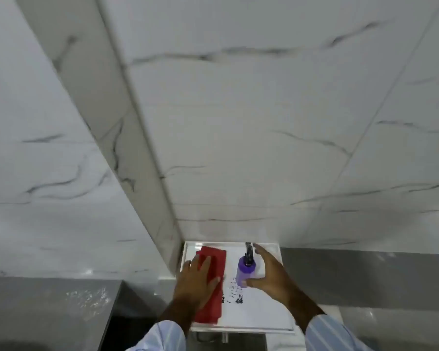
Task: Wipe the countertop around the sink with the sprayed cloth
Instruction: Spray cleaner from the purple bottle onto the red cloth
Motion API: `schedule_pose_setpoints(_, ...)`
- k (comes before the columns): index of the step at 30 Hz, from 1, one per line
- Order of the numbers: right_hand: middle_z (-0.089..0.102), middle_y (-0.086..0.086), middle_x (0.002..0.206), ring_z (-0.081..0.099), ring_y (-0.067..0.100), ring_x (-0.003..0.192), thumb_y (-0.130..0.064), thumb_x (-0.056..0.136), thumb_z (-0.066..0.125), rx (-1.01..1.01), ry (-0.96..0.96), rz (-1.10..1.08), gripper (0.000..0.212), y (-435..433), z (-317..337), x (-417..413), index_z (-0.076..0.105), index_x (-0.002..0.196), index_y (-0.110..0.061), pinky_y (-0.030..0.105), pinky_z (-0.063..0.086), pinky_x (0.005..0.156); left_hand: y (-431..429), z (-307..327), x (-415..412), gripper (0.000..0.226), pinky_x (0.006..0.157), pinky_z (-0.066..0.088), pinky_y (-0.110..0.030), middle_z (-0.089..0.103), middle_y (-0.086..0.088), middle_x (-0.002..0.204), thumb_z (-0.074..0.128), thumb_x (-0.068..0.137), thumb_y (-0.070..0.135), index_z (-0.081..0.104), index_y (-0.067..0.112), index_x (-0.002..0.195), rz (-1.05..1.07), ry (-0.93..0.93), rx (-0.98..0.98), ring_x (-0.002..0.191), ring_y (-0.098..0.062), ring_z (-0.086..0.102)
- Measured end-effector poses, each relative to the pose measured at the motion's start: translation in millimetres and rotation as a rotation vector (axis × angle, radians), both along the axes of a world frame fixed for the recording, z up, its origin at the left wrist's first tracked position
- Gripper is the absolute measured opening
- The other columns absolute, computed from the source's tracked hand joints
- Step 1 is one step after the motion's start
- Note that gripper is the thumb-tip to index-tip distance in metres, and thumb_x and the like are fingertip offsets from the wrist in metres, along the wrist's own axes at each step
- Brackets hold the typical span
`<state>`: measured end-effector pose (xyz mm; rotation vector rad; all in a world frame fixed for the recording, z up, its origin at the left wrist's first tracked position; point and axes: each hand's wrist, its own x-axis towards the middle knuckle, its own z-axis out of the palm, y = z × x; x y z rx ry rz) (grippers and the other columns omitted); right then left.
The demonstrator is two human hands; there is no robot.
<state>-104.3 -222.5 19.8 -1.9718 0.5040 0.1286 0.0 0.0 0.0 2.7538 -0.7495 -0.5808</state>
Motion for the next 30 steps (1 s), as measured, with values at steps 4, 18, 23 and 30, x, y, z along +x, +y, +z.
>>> schedule_pose_setpoints(4,0.067,-0.009,0.129,0.061,0.018,0.126,-0.031,0.074,0.095,0.061,-0.027,-0.008,0.072,8.9,-37.3,15.8,0.052,0.131,-0.039,0.029,0.047,0.108,-8.2,-43.6,-3.6,0.104,0.127,0.029,-0.056,0.005,-0.010,0.176,0.046,0.086,0.084,0.006,0.032,0.166,0.090,0.084,0.125,0.155,-0.042,0.021)
schedule_pose_setpoints(18,0.075,0.002,0.105,0.073,0.018,0.089,-0.013,0.072,0.078,0.400,-0.129,-0.196,0.090,-2.3,31.8,3.9,0.044,0.144,-0.055,0.031,0.063,0.072,-20.0,-8.6,4.2,0.057,0.069,0.059,-0.036,0.067,-0.021,0.105,0.062,0.077,0.020,0.061,0.003,0.131,0.752,1.069,-1.015,0.085,-0.029,0.066)
schedule_pose_setpoints(23,0.075,0.004,0.079,0.070,0.019,0.067,-0.005,0.082,0.080,0.477,-0.025,-0.027,0.056,6.9,87.0,-5.2,0.066,0.128,-0.034,0.031,0.059,0.062,-14.6,41.6,-16.5,0.077,0.100,0.052,-0.046,0.061,-0.023,0.132,0.060,0.085,0.037,0.049,-0.004,0.149,0.719,1.710,-1.515,0.106,-0.033,0.063)
schedule_pose_setpoints(30,0.066,0.013,0.078,0.062,0.019,0.057,-0.004,0.069,0.072,0.536,0.229,0.095,0.030,32.1,139.6,-11.7,0.068,0.098,-0.011,0.027,0.053,0.054,-16.9,76.3,-37.6,0.051,0.091,0.052,-0.048,0.069,-0.024,0.109,0.060,0.083,0.039,0.067,0.005,0.121,0.829,1.479,-1.563,0.097,-0.041,0.066)
